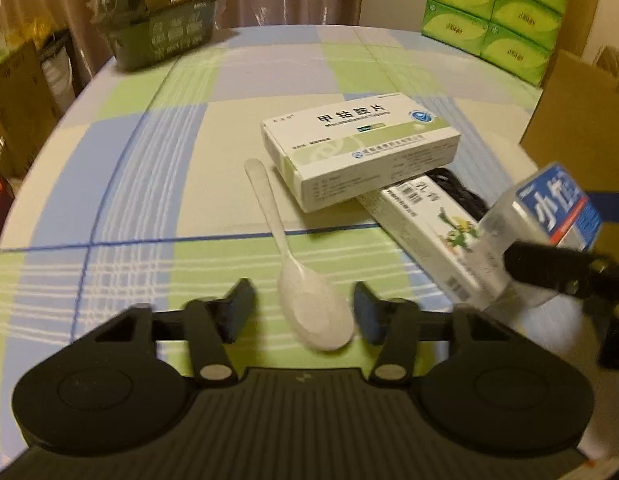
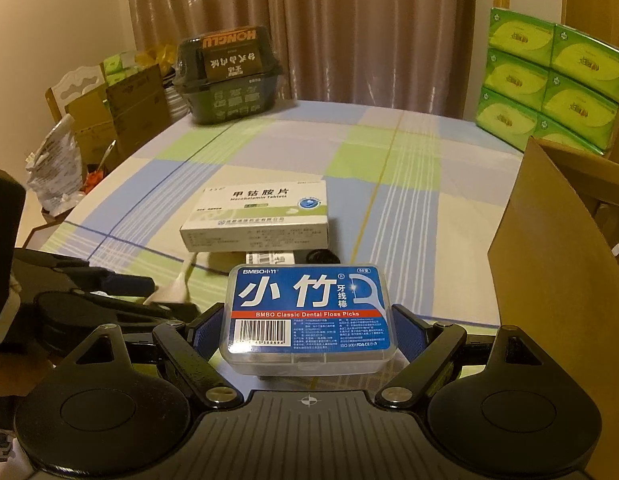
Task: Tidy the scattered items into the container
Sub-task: 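Grasp the white plastic spoon with the left tool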
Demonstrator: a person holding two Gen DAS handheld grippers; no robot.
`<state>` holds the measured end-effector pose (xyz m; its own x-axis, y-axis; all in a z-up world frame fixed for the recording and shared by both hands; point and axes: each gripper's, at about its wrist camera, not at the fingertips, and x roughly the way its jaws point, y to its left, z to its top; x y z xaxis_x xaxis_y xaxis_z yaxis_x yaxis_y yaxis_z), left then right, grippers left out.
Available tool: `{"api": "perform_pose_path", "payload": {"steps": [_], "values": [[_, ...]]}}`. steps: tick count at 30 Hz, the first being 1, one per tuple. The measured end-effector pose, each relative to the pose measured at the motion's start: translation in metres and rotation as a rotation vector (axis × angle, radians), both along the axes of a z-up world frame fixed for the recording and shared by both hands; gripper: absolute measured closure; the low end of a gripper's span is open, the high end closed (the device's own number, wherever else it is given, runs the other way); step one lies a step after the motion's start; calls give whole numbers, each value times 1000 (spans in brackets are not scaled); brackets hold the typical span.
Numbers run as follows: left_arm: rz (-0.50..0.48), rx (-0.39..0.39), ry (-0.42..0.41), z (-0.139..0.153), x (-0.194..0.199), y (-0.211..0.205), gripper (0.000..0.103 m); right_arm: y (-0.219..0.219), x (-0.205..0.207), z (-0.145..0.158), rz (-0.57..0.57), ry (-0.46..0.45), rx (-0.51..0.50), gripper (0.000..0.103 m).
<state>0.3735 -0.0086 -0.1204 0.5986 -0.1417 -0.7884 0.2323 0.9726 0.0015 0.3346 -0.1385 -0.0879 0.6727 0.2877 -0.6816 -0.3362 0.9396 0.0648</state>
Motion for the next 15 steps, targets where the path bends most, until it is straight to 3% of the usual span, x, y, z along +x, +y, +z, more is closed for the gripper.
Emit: {"api": "perform_pose_path", "payload": {"steps": [4, 5, 11, 15], "values": [[-2, -21, 19, 5, -8, 10, 85, -2, -3, 2, 0, 0, 7, 20], [-5, -18, 22, 6, -13, 12, 97, -2, -5, 3, 1, 1, 9, 20], [-18, -26, 63, 14, -58, 24, 98, -2, -24, 10, 4, 2, 20, 20], [25, -56, 71, 17, -72, 34, 96, -2, -33, 12, -2, 8, 24, 20]]}}
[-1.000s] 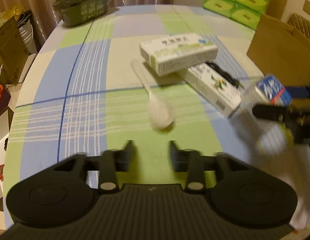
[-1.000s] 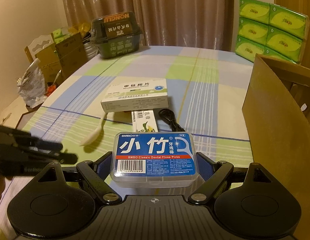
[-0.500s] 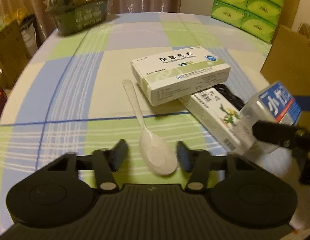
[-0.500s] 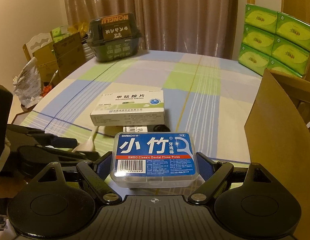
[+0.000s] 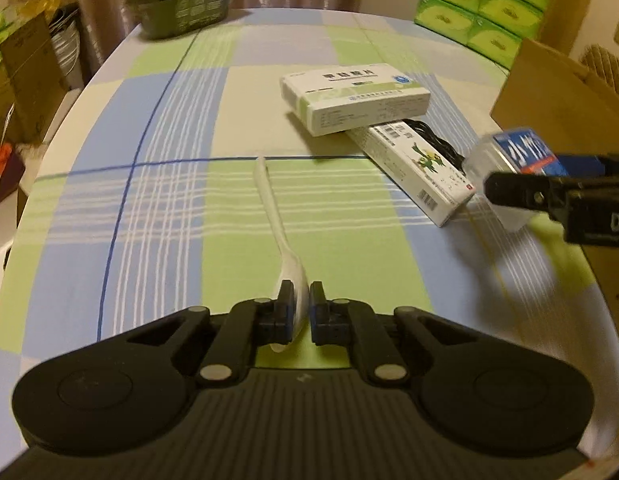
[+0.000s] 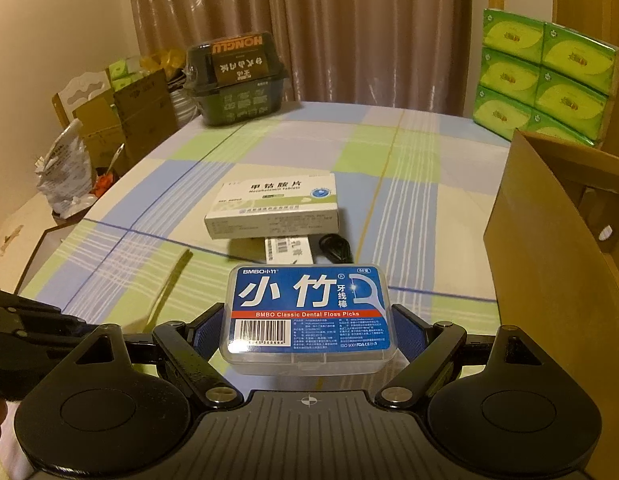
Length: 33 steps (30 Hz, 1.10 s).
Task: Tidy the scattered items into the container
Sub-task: 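Grasp the white plastic spoon with the left tool, then carry the spoon in the left tool and floss box in the right tool toward the cardboard box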
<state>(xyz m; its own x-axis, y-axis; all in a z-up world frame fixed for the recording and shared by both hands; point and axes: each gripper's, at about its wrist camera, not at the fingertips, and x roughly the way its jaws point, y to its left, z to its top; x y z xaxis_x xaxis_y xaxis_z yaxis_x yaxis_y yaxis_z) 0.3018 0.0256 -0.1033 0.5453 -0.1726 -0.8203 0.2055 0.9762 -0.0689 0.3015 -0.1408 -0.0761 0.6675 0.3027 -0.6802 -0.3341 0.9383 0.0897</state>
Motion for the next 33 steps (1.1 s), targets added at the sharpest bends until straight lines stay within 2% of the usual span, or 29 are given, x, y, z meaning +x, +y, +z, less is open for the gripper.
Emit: {"api": "perform_pose_path", "payload": {"steps": [1, 3, 6, 11, 16, 17, 18, 19, 26, 33], "values": [[11, -7, 0, 1, 0, 2, 95, 0, -2, 1, -1, 1, 2, 20], [33, -14, -4, 2, -1, 4, 82, -1, -5, 2, -3, 1, 3, 20], [50, -14, -10, 3, -3, 6, 72, -3, -6, 1, -5, 4, 3, 20], [65, -12, 21, -5, -1, 5, 64, -5, -5, -3, -7, 13, 6, 20], [50, 4, 23, -5, 3, 1, 65, -7, -5, -5, -10, 18, 10, 20], [42, 15, 25, -5, 4, -1, 67, -8, -5, -6, -11, 18, 10, 20], [31, 26, 26, -5, 4, -3, 75, -8, -5, -6, -11, 20, 10, 20], [25, 33, 27, -5, 4, -4, 76, -8, -5, -6, -10, 20, 11, 20], [0, 50, 27, 0, -10, -6, 76, -10, -11, 0, -9, 7, 13, 20], [4, 33, 25, 14, -40, -5, 76, -9, -30, 9, -2, 5, 20, 20]]}}
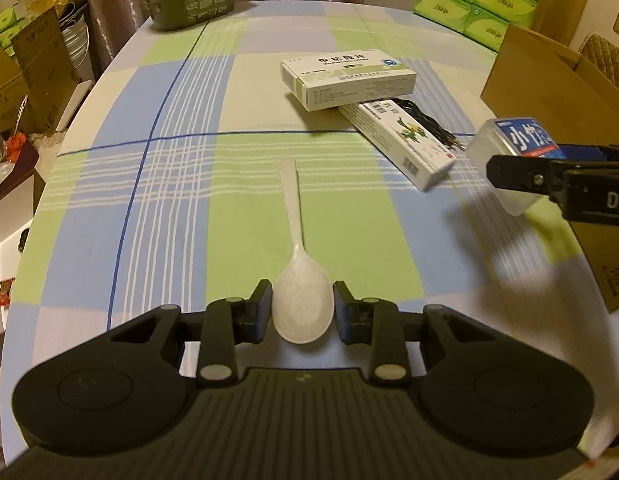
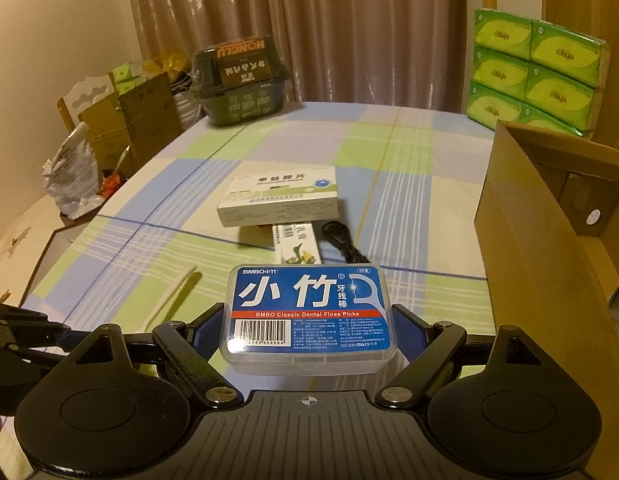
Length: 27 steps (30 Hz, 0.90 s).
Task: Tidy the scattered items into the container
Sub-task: 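Carry the spoon in the left tool and floss box in the right tool toward the cardboard box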
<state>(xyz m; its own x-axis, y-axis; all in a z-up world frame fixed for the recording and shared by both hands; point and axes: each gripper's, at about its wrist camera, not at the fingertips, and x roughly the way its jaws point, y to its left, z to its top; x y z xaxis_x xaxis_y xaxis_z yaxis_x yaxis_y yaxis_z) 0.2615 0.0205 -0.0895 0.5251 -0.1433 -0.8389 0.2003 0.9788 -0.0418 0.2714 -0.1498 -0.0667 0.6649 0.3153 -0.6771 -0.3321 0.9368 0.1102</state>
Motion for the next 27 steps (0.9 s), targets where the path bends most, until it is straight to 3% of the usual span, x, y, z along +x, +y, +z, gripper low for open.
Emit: {"api": "perform_pose_path", "payload": {"steps": [27], "values": [[-17, -54, -89, 66, -102, -25, 76, -30, -92, 45, -46, -48, -21, 20]]}}
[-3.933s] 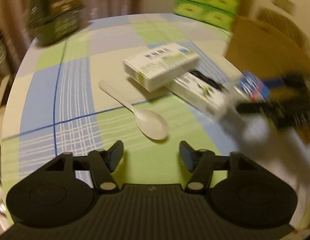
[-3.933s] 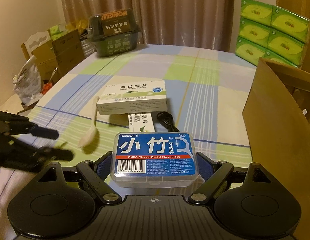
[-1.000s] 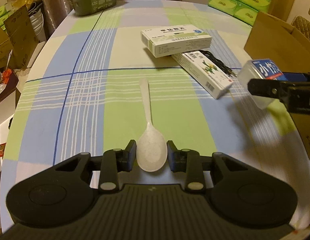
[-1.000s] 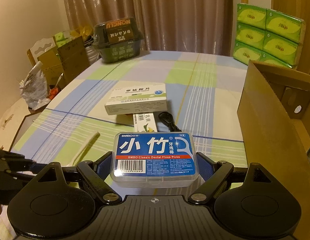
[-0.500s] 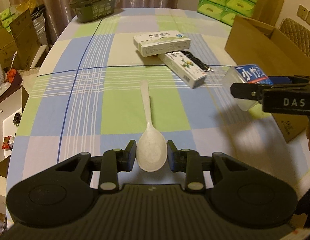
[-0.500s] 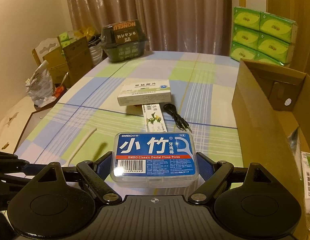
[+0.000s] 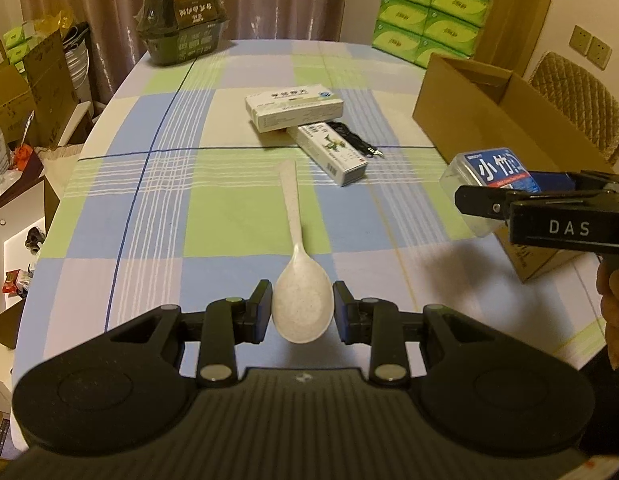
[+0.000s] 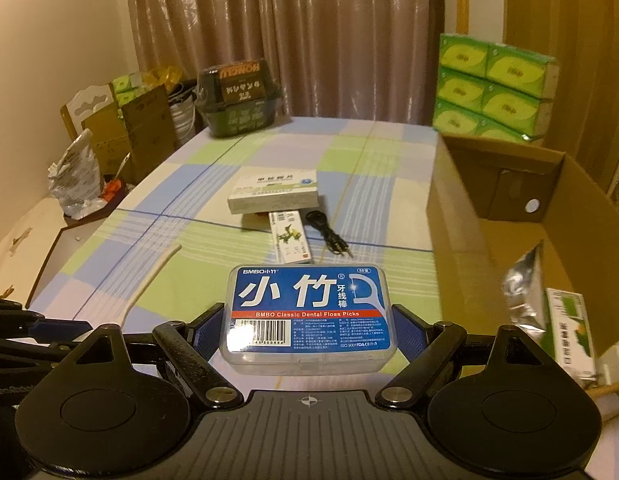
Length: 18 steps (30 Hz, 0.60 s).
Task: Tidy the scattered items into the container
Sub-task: 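Carry the spoon in the left tool and floss box in the right tool toward the cardboard box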
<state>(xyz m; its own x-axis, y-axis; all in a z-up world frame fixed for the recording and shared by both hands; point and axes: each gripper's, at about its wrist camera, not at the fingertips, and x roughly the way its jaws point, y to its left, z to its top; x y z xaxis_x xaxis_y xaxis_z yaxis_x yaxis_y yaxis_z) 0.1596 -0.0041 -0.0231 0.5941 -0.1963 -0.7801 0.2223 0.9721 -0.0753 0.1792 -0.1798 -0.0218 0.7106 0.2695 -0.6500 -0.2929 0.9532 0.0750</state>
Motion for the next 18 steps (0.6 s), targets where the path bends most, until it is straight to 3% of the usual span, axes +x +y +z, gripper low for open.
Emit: {"api": "perform_pose_path", "payload": {"steps": [18], "values": [[-93, -16, -53, 29, -22, -46, 76, -55, -31, 34, -115, -63, 9, 20]]}}
